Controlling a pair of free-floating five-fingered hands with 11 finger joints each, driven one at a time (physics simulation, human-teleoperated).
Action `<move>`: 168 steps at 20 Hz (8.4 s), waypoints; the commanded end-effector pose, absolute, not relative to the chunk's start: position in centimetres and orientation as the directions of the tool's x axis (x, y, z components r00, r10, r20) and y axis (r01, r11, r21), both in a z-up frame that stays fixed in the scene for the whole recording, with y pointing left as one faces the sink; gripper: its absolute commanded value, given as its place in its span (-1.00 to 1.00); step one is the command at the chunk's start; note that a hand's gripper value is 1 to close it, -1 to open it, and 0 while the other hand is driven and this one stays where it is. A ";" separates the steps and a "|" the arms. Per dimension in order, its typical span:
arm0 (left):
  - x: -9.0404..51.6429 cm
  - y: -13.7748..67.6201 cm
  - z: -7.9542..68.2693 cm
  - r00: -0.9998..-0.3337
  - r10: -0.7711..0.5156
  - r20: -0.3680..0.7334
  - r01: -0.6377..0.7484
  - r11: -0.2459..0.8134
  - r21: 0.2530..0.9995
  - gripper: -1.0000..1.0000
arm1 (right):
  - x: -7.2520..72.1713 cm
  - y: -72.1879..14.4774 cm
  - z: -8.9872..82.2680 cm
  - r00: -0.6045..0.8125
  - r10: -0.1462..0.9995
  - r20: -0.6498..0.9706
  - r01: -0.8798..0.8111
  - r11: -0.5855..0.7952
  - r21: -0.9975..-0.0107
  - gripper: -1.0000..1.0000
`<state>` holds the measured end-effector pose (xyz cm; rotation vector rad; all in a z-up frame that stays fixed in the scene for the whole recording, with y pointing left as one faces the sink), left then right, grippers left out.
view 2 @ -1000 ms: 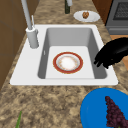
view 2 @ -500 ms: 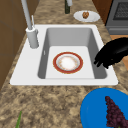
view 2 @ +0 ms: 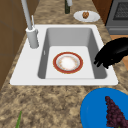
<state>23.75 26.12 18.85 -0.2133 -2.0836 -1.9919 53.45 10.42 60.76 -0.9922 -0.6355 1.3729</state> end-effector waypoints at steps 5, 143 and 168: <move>23.7 26.1 18.9 -0.958 -0.067 0.279 0.276 0.054 0.960 0.00 | 55.2 10.5 58.3 0.140 0.968 -0.207 -0.539 -0.101 -0.836 1.00; 23.7 26.1 18.9 -0.958 -0.067 0.279 0.276 0.054 0.960 0.00 | 58.7 -10.4 65.5 -0.001 0.994 -0.108 -0.918 -0.044 -0.395 1.00; 23.7 26.1 18.9 -0.958 -0.067 0.279 0.276 0.054 0.960 0.00 | 49.5 -12.4 72.8 0.017 0.999 0.034 -0.887 0.031 -0.460 1.00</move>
